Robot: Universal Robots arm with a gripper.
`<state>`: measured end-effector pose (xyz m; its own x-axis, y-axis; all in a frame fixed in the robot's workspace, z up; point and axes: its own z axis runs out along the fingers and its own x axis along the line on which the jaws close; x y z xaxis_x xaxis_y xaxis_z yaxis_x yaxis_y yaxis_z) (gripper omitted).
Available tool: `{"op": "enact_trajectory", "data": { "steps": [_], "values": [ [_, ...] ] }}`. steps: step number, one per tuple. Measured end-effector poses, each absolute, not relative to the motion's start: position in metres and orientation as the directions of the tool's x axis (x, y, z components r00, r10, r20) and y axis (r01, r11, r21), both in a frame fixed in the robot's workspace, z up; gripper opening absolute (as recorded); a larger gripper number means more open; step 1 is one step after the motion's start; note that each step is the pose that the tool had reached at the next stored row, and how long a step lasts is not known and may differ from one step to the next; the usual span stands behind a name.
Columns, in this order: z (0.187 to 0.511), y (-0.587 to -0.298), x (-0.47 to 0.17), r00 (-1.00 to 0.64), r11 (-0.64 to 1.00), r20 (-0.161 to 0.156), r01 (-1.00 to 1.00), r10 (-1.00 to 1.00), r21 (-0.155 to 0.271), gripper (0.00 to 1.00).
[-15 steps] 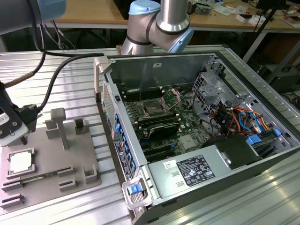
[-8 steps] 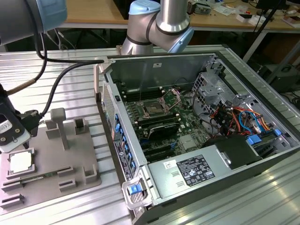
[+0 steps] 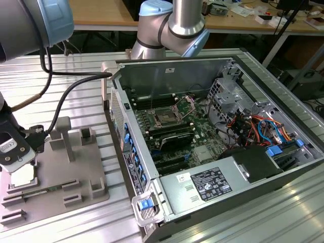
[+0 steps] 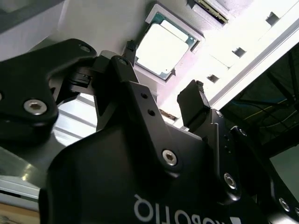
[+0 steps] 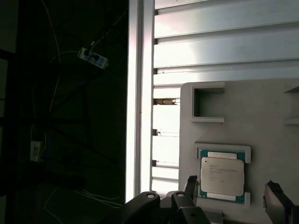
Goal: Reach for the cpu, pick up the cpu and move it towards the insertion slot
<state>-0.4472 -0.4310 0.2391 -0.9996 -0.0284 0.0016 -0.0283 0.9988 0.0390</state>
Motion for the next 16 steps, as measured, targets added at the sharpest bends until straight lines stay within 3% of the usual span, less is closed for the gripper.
{"op": "enact_trajectory", "data": {
  "steps": [16],
  "values": [
    [0.2337, -0.4315, -0.4472, -1.000, 0.999, 0.001, -0.028, -0.029, 0.039, 0.64]
  ]
}}
